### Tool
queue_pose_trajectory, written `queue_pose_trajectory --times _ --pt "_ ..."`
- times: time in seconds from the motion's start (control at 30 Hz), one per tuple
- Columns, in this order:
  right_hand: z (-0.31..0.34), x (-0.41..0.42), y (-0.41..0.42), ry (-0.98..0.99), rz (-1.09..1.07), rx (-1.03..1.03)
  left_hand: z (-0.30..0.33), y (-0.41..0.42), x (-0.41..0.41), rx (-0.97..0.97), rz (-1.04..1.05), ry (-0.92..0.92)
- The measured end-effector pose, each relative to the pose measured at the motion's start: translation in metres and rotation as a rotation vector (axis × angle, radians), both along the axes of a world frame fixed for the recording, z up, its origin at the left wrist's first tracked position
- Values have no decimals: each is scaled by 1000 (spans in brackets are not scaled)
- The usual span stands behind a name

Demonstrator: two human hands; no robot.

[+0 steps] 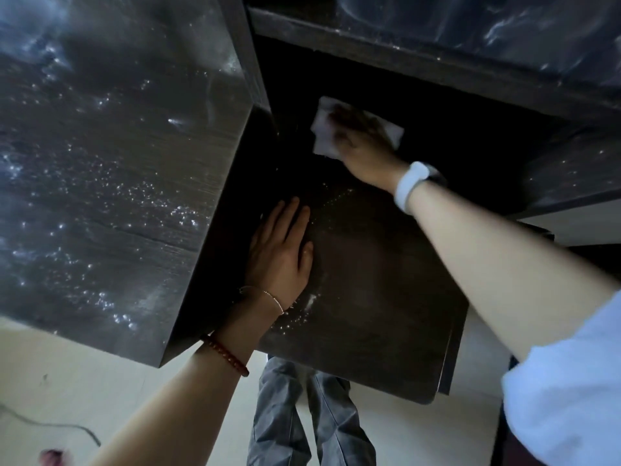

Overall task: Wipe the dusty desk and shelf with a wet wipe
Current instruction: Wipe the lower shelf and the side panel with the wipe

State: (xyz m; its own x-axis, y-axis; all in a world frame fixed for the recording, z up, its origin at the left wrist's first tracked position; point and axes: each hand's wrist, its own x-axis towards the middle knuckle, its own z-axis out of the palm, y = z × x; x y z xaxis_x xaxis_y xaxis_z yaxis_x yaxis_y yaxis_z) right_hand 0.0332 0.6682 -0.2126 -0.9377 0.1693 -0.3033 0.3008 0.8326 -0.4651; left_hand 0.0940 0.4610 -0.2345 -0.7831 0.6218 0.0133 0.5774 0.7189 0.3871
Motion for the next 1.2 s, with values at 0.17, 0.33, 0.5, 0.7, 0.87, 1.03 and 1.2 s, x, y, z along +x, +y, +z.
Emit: queue_pose_trajectory --times 0.17,0.33,0.5,0.7,0.87,1.03,1.2 --pt "-7 38 21 -8 -229 137 2 0 5 -23 8 -23" --pt "-12 -4 -37 -15 -44 117 10 -4 14 -53 54 0" --pt "-11 49 -52 90 208 109 13 -12 21 -66 117 -53" --pt "-4 120 -36 23 427 44 13 -22 26 -70 59 -67" --pt "-12 56 -16 -21 -105 177 11 -23 28 -73 59 -55" --pt "-10 93 -82 92 271 116 18 -31 41 -10 110 -58" --pt "-5 80 -82 17 227 91 28 -51 61 -50 101 -27"
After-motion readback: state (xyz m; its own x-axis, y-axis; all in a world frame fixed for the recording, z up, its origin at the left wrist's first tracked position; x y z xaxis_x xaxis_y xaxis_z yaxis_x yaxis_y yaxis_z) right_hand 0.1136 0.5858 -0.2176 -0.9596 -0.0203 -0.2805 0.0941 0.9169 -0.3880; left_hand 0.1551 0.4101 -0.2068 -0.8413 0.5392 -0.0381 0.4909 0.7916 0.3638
